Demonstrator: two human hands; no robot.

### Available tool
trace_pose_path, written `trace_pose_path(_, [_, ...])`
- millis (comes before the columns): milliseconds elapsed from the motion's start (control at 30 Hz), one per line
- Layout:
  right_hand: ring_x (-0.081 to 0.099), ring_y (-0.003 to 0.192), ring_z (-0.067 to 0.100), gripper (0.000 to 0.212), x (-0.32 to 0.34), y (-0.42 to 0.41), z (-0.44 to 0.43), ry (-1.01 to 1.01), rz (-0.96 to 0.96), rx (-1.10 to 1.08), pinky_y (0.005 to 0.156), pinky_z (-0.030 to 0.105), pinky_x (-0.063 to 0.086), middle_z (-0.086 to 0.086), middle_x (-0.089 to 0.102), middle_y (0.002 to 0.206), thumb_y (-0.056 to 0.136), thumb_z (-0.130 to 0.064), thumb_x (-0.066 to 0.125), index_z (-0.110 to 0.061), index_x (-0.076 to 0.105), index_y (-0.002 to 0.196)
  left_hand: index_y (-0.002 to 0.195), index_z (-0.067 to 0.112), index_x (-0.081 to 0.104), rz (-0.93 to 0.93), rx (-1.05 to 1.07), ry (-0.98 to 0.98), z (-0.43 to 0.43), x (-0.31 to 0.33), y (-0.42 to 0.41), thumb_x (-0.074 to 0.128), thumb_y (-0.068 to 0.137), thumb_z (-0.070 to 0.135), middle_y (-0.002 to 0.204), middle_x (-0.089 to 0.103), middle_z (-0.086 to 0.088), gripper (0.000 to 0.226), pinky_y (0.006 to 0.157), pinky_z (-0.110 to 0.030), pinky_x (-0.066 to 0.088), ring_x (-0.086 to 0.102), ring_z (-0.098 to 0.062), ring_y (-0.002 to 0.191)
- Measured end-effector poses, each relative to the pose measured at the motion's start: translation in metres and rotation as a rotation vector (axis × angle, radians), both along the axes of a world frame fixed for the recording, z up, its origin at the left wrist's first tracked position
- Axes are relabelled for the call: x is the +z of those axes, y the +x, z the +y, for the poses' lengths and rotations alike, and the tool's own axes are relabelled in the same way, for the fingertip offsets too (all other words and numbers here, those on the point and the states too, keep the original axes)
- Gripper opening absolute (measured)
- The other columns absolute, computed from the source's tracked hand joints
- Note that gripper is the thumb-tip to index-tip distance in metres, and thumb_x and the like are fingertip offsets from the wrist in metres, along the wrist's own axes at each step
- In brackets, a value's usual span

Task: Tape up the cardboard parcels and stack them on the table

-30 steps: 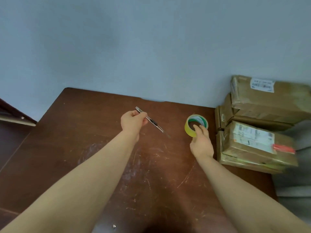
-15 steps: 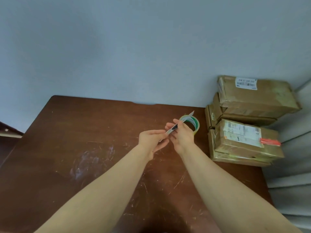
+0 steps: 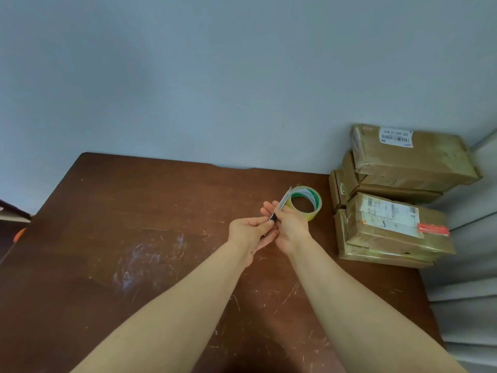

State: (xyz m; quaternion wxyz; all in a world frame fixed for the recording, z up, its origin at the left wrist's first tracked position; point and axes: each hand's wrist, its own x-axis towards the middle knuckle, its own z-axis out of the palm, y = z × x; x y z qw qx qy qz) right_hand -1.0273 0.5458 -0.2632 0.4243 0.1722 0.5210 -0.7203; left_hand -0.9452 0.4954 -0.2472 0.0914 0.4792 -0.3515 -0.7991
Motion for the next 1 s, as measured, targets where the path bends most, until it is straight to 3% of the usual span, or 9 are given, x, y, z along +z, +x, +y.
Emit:
trace_pose_path(167, [0.07, 0.092, 0.017, 0.03, -0.009, 0.006, 0.005, -0.006, -0.027, 0.036, 0.075, 0.031, 0.057, 0.012, 0.074, 0.091, 0.079, 0.003, 0.07, -0.004, 0.061, 0.106, 0.1, -0.007, 0.068, 0.009, 0.019, 0.068, 0.004, -0.007, 0.008, 0.061, 0.085, -0.009, 0.095, 0.07, -0.021, 0.017, 0.071, -0.032, 0.059, 0.071, -0.022, 0.072])
trace_pose_path(400, [0.067, 0.096, 0.02, 0.023, -0.016, 0.002, 0.0, 0.061, 0.044, 0.055, 0.073, 0.029, 0.054, 0.012, 0.071, 0.098, 0.084, 0.004, 0.063, -0.005, 0.059, 0.105, 0.111, -0.011, 0.061, 0.078, 0.006, 0.137, -0.003, -0.013, 0.006, 0.049, 0.089, -0.017, 0.106, 0.065, -0.024, 0.026, 0.075, -0.03, 0.058, 0.066, -0.028, 0.092])
trace_pose_path(567, [0.064, 0.097, 0.021, 0.022, -0.034, 0.006, -0.003, 0.34, 0.13, 0.207, 0.088, 0.038, 0.055, 0.008, 0.068, 0.101, 0.092, -0.029, 0.061, -0.011, 0.066, 0.104, 0.122, 0.0, 0.06, -0.067, -0.208, -0.048, -0.014, -0.028, -0.01, 0.049, 0.092, -0.009, 0.115, 0.065, -0.016, 0.033, 0.096, -0.034, 0.049, 0.062, -0.025, 0.106])
trace_pose_path(667, [0.064, 0.086, 0.021, 0.022, -0.04, 0.001, -0.005, 0.473, 0.154, 0.251, 0.072, 0.036, 0.058, 0.009, 0.065, 0.096, 0.098, -0.026, 0.051, -0.009, 0.065, 0.099, 0.125, 0.009, 0.062, -0.208, -0.425, -0.298, -0.019, -0.036, -0.011, 0.061, 0.088, 0.0, 0.116, 0.066, -0.005, 0.038, 0.09, -0.024, 0.046, 0.06, -0.02, 0.111])
trace_pose_path(800, [0.057, 0.052, 0.019, 0.028, -0.048, -0.011, -0.016, 0.731, 0.308, 0.338, 0.041, 0.024, 0.048, 0.008, 0.058, 0.074, 0.102, -0.027, 0.04, -0.009, 0.058, 0.092, 0.133, 0.014, 0.055, -0.283, -0.413, -0.421, -0.03, -0.041, -0.012, 0.068, 0.083, 0.012, 0.123, 0.061, -0.004, 0.051, 0.092, -0.03, 0.048, 0.059, -0.017, 0.105])
trace_pose_path(900, [0.061, 0.058, 0.024, 0.034, -0.057, -0.018, -0.02, 0.923, 0.43, 0.512, 0.056, 0.033, 0.055, 0.012, 0.063, 0.083, 0.101, -0.034, 0.038, -0.005, 0.056, 0.106, 0.119, 0.018, 0.066, -0.345, -0.349, -0.479, -0.038, -0.038, -0.009, 0.063, 0.085, 0.014, 0.105, 0.067, 0.001, 0.034, 0.075, -0.024, 0.049, 0.059, -0.01, 0.075])
trace_pose_path(1000, [0.068, 0.085, 0.032, 0.034, -0.063, -0.019, -0.018, 0.973, 0.515, 0.539, 0.083, 0.041, 0.055, 0.018, 0.063, 0.112, 0.099, -0.025, 0.048, -0.004, 0.049, 0.125, 0.098, 0.019, 0.073, -0.351, -0.317, -0.528, -0.045, -0.04, -0.001, 0.061, 0.085, 0.012, 0.088, 0.068, 0.003, 0.019, 0.072, -0.023, 0.047, 0.058, -0.01, 0.071])
